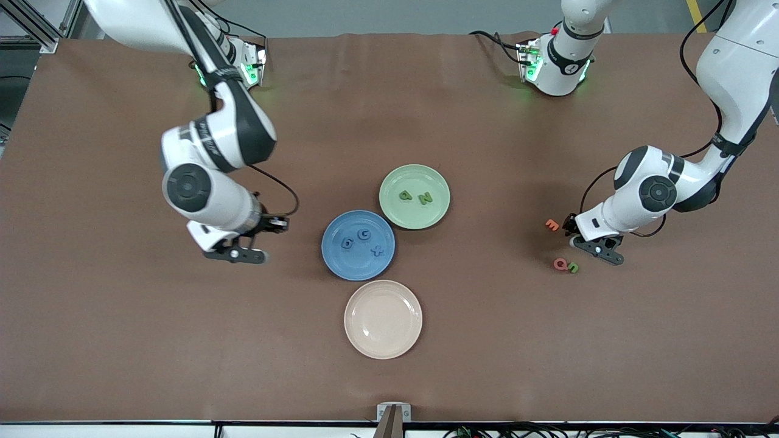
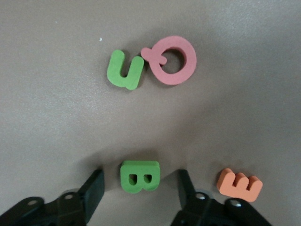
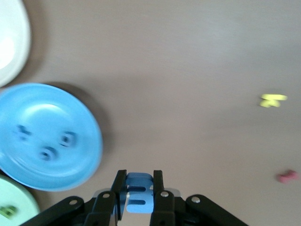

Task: Sort letters by color into matching plates
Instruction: 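Carry the blue E onto the blue plate and open the right gripper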

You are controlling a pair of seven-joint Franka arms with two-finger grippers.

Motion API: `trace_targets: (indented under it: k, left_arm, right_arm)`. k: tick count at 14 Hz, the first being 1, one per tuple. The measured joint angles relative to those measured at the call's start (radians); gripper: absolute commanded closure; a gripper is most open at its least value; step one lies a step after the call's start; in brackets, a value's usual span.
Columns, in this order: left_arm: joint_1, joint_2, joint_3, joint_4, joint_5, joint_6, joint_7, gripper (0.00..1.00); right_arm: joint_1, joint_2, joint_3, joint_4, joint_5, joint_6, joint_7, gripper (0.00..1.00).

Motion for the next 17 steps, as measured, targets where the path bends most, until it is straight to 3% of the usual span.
trace_targets:
  k: [1,4,7,12,17]
  left_arm:
    - [0.000,0.000,0.000,0.001,0.000,0.000,0.000,0.50]
    - [0.000,-0.002,-0.004,0.008,0.000,0.000,0.000,0.82]
    - [0.000,-0.003,-0.004,0.010,0.000,-0.001,0.001,0.98]
    - [-0.001,-0.002,-0.015,0.057,0.002,-0.004,0.004,1.00]
    - [-0.009,-0.002,-0.092,0.135,-0.001,-0.107,-0.003,1.00]
  right_arm:
    - [0.029,0.032,0.000,0.020,0.004,0.040,0.029,0.91]
    - [0.105,0.115,0.000,0.034,0.005,0.202,0.078,0.91]
    - [0.141,0.192,0.000,0.040,0.005,0.329,0.083,0.92]
    - [0.160,0.270,-0.002,0.107,0.005,0.380,0.089,0.91]
    - [0.161,0.300,-0.005,0.135,0.005,0.411,0.089,0.89]
